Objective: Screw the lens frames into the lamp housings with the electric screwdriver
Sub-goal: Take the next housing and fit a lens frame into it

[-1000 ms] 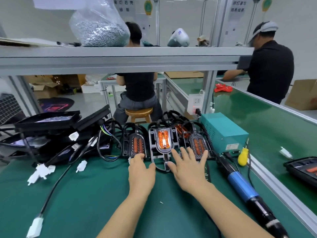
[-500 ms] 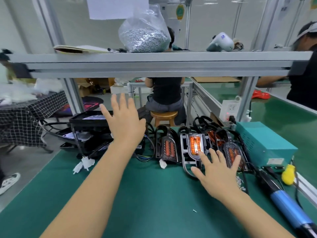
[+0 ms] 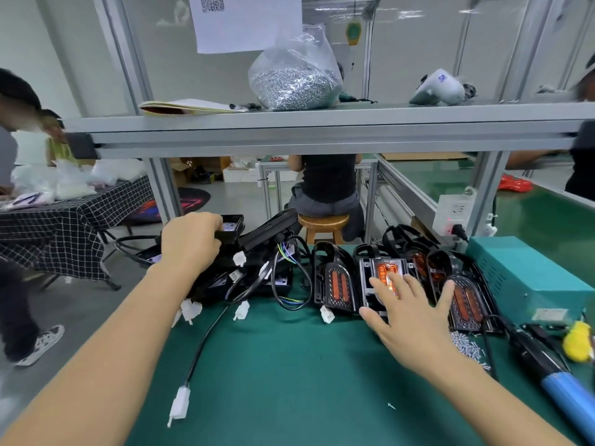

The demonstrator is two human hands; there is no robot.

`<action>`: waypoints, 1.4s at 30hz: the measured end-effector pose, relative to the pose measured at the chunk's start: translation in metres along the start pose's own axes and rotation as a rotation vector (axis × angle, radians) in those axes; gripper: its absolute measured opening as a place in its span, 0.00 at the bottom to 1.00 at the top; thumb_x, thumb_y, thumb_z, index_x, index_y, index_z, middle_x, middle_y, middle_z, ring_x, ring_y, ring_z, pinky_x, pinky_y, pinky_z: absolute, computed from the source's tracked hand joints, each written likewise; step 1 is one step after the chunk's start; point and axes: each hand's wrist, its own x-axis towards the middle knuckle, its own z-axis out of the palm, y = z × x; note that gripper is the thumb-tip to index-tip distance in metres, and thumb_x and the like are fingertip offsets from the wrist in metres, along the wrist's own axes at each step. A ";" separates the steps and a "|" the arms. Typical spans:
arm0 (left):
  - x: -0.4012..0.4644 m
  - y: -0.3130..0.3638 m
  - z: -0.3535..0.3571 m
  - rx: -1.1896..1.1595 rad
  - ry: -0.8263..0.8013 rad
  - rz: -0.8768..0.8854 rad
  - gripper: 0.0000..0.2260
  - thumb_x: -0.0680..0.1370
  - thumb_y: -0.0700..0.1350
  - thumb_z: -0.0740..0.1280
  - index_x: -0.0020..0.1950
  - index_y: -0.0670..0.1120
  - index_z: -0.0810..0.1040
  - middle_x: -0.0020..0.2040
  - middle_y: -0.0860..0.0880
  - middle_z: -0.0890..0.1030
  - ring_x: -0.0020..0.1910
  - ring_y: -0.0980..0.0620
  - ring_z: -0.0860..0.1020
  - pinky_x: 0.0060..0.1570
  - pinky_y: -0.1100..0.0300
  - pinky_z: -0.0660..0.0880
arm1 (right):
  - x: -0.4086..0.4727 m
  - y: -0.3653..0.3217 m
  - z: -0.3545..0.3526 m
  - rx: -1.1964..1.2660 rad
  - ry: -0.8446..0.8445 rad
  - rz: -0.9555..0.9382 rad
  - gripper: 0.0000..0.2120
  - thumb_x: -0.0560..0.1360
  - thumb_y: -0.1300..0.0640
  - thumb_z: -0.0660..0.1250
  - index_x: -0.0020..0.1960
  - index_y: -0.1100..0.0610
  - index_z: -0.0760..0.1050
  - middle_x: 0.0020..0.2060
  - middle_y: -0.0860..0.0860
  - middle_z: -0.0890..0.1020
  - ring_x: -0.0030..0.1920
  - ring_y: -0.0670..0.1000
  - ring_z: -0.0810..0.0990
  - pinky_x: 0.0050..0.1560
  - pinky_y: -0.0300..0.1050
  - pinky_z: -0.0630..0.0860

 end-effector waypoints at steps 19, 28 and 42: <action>-0.122 0.048 -0.068 -0.225 0.453 0.451 0.08 0.67 0.32 0.70 0.43 0.42 0.81 0.41 0.47 0.83 0.37 0.43 0.78 0.40 0.52 0.63 | -0.026 -0.044 -0.066 1.321 -0.291 -0.118 0.30 0.65 0.29 0.59 0.65 0.35 0.67 0.66 0.37 0.73 0.67 0.38 0.71 0.68 0.37 0.65; -0.206 0.113 -0.043 -0.373 0.435 0.630 0.21 0.79 0.41 0.56 0.31 0.49 0.82 0.38 0.51 0.84 0.27 0.51 0.75 0.29 0.59 0.69 | -0.056 -0.047 -0.063 1.892 -0.640 -0.029 0.13 0.68 0.51 0.68 0.48 0.54 0.85 0.48 0.57 0.86 0.40 0.53 0.86 0.34 0.41 0.80; -0.161 0.082 -0.013 -0.544 0.100 0.569 0.35 0.57 0.26 0.59 0.61 0.44 0.80 0.63 0.51 0.78 0.66 0.43 0.72 0.68 0.45 0.66 | -0.056 0.013 -0.038 0.985 -1.080 -0.212 0.06 0.77 0.56 0.67 0.47 0.46 0.80 0.39 0.37 0.83 0.40 0.35 0.80 0.42 0.29 0.73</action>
